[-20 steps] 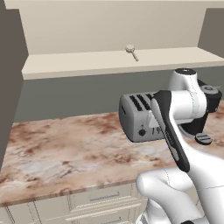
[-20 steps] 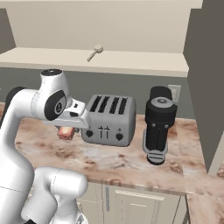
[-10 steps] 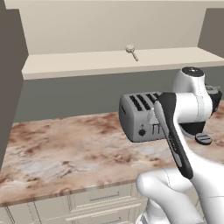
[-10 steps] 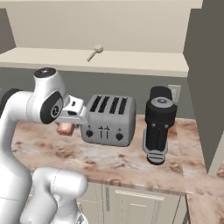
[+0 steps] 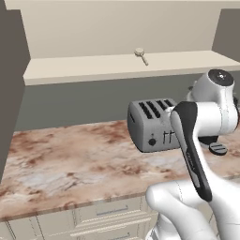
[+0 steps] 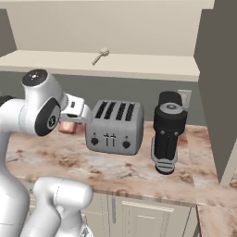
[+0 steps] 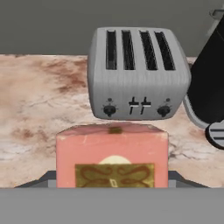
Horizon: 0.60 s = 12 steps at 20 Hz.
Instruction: Pick up the bar soap and dish brush from the sink, and place them back in the cabinet, and close the cabinet doors.
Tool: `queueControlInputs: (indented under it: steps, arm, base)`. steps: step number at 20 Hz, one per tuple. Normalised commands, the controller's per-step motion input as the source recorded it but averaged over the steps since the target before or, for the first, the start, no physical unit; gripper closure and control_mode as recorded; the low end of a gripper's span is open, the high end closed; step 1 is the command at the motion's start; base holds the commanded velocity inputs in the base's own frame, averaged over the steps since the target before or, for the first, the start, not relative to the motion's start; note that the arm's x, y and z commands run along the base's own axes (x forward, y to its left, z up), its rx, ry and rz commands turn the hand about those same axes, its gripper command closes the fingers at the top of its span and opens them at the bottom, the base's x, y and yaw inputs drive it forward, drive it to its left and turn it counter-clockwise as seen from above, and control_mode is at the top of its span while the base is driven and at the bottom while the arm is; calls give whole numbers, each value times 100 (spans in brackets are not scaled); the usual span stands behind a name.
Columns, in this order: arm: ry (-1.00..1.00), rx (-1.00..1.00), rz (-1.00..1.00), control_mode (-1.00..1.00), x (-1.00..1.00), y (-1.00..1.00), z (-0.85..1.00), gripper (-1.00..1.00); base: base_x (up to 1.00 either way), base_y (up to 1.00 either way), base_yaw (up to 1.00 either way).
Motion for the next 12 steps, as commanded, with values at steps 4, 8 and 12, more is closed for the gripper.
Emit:
queueControlInputs:
  steps: [4, 8, 12]
  arm:
    - [-20, 0, 0, -100, 0, 9, 45, 100]
    - [-20, 0, 0, -100, 0, 15, 47, 100]
    - [-21, 0, 0, -100, 0, 16, 48, 100]
  base:
    - [0, 0, 0]
    - [0, 0, 0]
    - [0, 0, 0]
